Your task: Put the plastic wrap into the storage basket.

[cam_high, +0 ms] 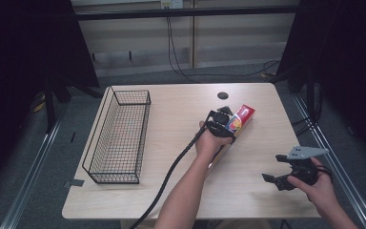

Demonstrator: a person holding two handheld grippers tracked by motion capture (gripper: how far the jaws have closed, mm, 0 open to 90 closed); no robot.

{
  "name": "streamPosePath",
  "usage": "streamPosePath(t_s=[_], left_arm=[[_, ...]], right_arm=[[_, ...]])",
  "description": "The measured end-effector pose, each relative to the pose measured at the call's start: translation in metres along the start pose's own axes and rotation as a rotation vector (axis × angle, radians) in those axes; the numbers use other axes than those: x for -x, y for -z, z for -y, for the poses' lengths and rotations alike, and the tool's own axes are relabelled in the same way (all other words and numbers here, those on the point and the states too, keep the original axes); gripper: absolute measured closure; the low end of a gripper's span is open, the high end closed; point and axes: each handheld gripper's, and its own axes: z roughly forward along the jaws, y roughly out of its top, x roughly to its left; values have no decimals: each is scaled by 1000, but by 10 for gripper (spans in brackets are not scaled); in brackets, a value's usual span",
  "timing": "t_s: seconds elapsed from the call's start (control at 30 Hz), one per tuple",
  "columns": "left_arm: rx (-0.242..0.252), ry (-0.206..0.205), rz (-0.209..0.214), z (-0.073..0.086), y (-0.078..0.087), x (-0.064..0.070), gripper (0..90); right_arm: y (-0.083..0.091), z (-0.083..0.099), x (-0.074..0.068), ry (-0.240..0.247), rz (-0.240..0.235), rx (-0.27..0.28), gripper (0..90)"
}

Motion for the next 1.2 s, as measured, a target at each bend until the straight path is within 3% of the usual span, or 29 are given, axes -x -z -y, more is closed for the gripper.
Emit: streamPosePath(t_s=[0.23,0.3,0.37,0.5,0.77,0.83,1.2], left_arm=[[-17,3,-21,-1,-5,2,388],[-48,-26,-59,-3,-2,6,421],[-57,-9,-44,-3,-1,4,430],[-64,-8,-55,-3,3,4,438],[-88,3,-77,-1,21,-6,443],[-113,8,-87,-1,28,-9,444],[-93,40,-105,3,47,-20,446]], right_arm=[[1,0,0,-3,-2,6,71],[1,0,1,-1,0,7,71],[1,0,1,0,-2,6,71],[2,0,2,-4,-6,7,71],[2,0,2,-8,0,6,71],[2,0,2,-6,1,8,71],[-1,-2,1,2,-9,8,71]])
